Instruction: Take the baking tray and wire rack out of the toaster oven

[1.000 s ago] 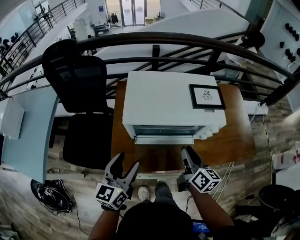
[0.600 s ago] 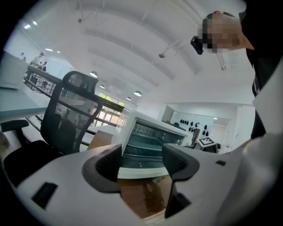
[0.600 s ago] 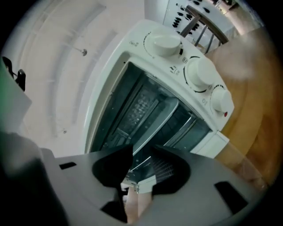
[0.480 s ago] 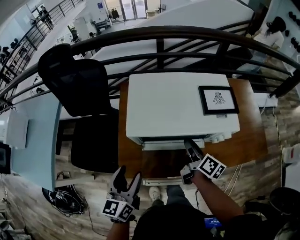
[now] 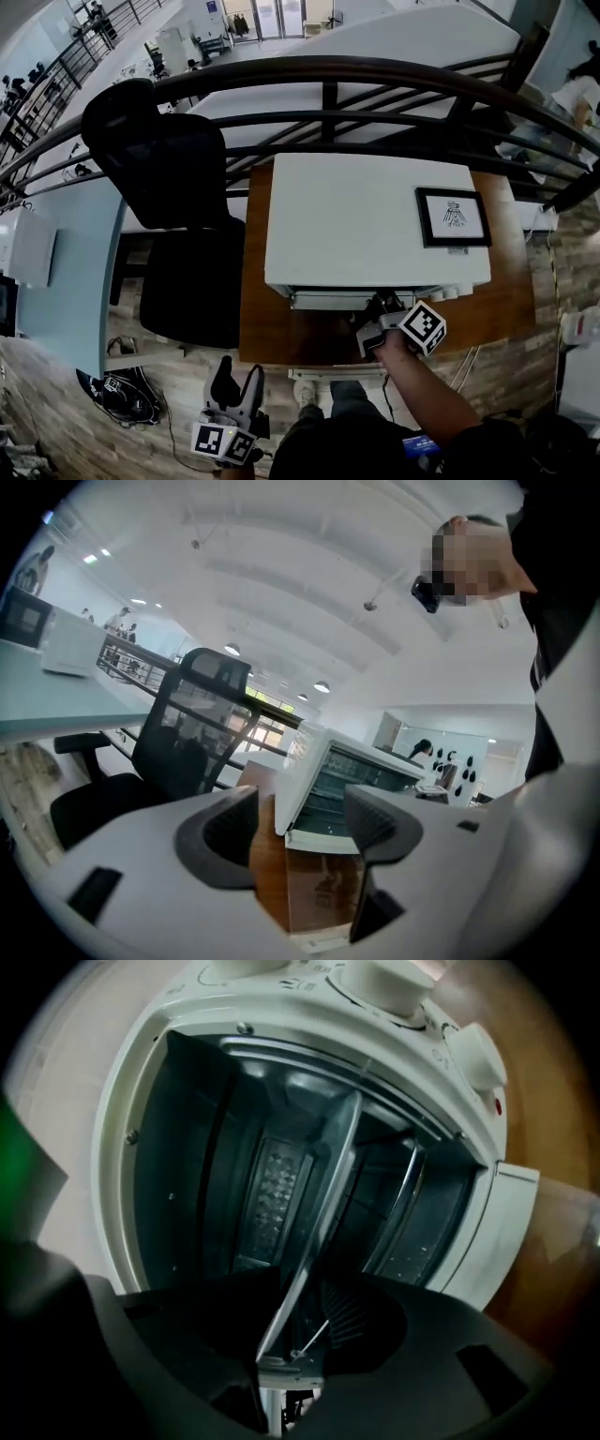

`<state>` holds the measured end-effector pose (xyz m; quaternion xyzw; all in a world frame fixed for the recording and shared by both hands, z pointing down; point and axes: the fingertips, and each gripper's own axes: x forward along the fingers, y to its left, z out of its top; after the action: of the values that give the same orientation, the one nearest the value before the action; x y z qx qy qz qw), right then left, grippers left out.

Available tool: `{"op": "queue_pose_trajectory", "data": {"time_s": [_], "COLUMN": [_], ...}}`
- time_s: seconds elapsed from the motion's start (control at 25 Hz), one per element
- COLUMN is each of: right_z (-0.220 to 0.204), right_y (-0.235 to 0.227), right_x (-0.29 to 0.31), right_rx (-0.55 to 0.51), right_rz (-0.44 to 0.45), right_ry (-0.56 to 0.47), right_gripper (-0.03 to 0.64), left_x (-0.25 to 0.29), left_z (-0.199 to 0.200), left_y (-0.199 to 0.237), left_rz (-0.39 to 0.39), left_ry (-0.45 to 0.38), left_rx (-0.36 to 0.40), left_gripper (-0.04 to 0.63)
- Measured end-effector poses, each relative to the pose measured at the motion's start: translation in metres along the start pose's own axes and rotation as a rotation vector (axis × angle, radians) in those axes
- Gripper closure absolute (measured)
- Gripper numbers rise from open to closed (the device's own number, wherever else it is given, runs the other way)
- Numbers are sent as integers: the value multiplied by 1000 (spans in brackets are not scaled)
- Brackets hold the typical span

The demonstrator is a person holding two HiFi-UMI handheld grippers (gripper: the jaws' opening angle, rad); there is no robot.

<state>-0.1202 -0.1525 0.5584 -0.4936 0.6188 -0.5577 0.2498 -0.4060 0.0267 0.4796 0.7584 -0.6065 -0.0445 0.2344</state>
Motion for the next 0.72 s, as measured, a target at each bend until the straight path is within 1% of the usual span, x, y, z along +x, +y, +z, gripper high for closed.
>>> {"op": "queue_pose_trajectory", "data": {"time_s": [0.16,0.32,0.48,0.6,0.72], "right_z": [7,10,9,6,3], "right_y": [5,0,-1,-2,-1], "right_x": [10,15,14,11,5], "right_rx": [53,46,76,121,153], "right_rz": [13,6,4,4,14], "right_ry": [-32,-41,-47,-48,-50], "right_gripper": [484,498,518,528,535], "left_x": [-15,-36,-44,-48,-50], "left_z": [0,0,6,2,2], "left_y": [6,7,-1,2,3], "left_rz": [31,63,45,47,41], "left_ry": [-12,-29,-70,-40,-37], "left_rx": [-18,-31,-43,-20,-13], "left_gripper": [304,304,305,310,310]}}
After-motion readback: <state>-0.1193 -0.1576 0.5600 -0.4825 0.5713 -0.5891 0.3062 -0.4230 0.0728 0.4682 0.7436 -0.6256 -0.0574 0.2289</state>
